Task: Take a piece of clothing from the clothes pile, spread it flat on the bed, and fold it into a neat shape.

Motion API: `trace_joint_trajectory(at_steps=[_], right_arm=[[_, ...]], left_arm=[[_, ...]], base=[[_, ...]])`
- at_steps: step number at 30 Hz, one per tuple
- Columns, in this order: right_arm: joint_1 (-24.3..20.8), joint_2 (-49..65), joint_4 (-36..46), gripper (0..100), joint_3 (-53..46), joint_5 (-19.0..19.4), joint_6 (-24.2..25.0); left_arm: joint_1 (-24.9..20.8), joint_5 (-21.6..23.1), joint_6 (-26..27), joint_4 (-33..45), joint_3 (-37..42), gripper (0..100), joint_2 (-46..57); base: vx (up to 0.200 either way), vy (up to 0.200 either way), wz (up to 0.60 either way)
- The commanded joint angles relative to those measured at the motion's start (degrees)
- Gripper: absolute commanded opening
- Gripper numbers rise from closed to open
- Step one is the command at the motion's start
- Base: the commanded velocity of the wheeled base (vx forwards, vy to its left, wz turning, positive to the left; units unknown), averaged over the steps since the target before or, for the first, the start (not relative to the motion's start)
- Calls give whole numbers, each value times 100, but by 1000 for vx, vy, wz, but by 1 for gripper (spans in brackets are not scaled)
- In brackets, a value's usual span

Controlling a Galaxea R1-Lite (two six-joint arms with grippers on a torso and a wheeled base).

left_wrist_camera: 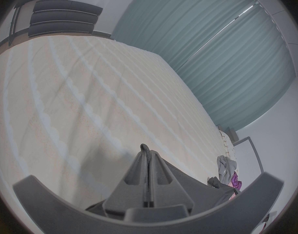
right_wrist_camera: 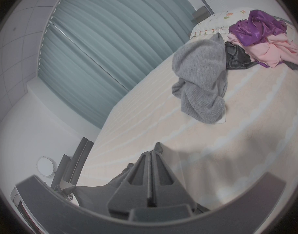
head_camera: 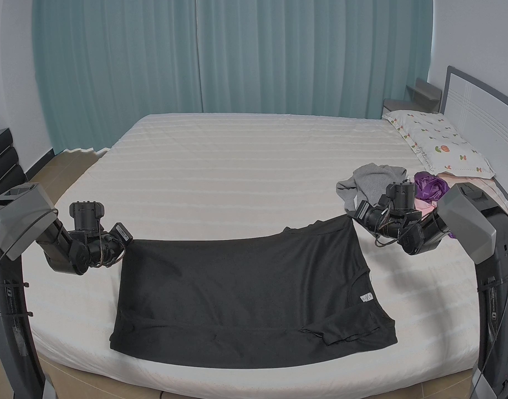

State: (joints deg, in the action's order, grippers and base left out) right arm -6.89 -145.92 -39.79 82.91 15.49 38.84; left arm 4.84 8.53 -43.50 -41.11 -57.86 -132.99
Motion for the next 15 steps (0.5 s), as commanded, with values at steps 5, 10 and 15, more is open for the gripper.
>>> trace_joint_trajectory(at_steps=[5,10,15], right_arm=[[12,415,-178,0,-600,-20,229],[91,582,-319,0,-776,15,344],[170,793,-292,0,-970,41,484]], left_arm=[[79,-1,96,-134,249,0,317],[70,-27,184,-143,266,0,344],[87,-54,254,-134,442,0,590]], base=[[0,0,0],[0,0,0],[0,0,0]])
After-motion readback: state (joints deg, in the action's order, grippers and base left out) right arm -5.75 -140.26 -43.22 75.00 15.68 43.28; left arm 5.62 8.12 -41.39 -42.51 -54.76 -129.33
